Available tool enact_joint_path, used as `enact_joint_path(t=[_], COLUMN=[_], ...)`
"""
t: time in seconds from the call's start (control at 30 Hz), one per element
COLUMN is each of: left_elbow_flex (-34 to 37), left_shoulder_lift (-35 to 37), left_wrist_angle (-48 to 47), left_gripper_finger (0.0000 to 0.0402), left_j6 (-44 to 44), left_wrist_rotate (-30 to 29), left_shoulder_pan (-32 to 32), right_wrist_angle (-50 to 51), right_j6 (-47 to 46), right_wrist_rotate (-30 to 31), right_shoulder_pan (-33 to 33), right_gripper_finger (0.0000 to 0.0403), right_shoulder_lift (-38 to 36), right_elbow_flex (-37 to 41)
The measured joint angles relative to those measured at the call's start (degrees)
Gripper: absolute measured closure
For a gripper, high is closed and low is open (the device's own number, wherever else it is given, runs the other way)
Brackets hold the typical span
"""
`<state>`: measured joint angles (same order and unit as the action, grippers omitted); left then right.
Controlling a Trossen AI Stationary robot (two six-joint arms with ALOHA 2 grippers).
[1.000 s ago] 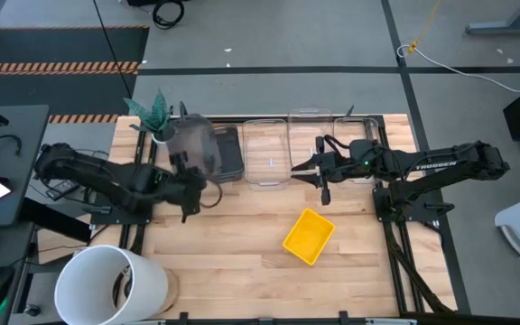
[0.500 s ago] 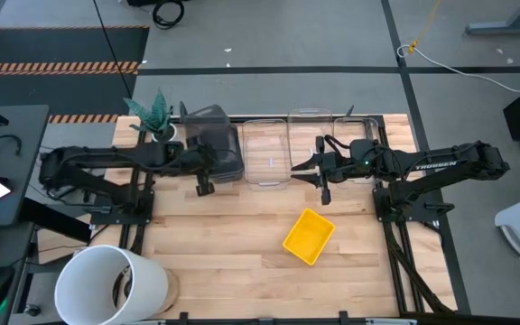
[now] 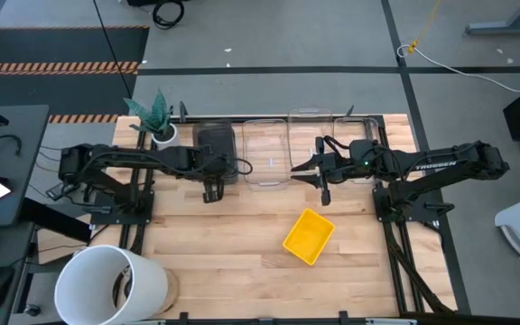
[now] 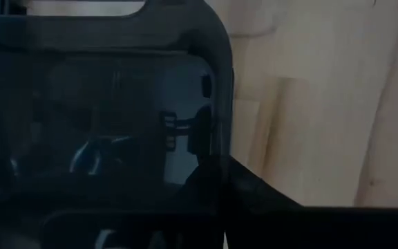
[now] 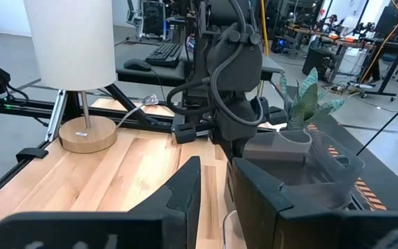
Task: Stack baskets by color
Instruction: Stack the black bin on the stacked black bin, then stack the left transparent bin on the middle transparent bin
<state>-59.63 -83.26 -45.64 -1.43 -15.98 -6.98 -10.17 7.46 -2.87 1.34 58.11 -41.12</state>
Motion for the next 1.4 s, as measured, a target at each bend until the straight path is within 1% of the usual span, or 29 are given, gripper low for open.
enact_joint_path(t=[0.13, 0.4, 0.5, 0.63, 0.77, 0.97, 1.03, 1.2, 1.4], left_elbow_flex=[0.0, 0.0, 0.0, 0.0, 0.0, 0.7, 3.5, 14.0, 20.9], left_shoulder_lift=[0.0, 0.1, 0.1, 0.1, 0.2, 4.2, 7.2, 14.9, 21.8], left_wrist_angle=[-0.4, -1.0, -0.6, 0.8, 3.2, 6.1, 10.9, 23.2, 37.2], left_gripper_finger=[0.0355, 0.0239, 0.0217, 0.0213, 0.0226, 0.0244, 0.0246, 0.0246, 0.0246], left_j6=[1.2, 2.5, 2.3, 1.9, -0.6, -2.7, -3.1, -3.0, -2.8], left_wrist_rotate=[0.6, 1.0, 0.8, -0.9, -1.4, -1.6, -1.6, -2.0, -2.0], left_shoulder_pan=[0.0, 0.1, 0.1, 0.9, 2.6, 3.5, 3.5, 3.5, 3.5], right_wrist_angle=[0.0, 0.7, 1.0, 1.9, 3.8, 6.5, 6.7, 6.9, 6.2], right_j6=[0.0, 0.0, -0.3, -1.0, -1.0, -1.9, -2.1, -2.9, -2.9], right_wrist_rotate=[0.0, 0.0, 0.0, 0.0, 0.0, 0.3, 0.3, 0.4, -0.1], right_shoulder_pan=[-0.1, -0.1, -0.1, -0.1, -0.1, -0.1, -0.1, -0.1, -0.3], right_gripper_finger=[0.0314, 0.0314, 0.0314, 0.0314, 0.0314, 0.0314, 0.0314, 0.0314, 0.0314], right_shoulder_lift=[0.0, 0.0, 0.0, 0.0, 0.0, 0.0, 0.0, 0.0, 1.2], right_elbow_flex=[0.0, 0.0, 0.0, 0.0, 0.0, 0.0, 0.0, 0.0, 0.0])
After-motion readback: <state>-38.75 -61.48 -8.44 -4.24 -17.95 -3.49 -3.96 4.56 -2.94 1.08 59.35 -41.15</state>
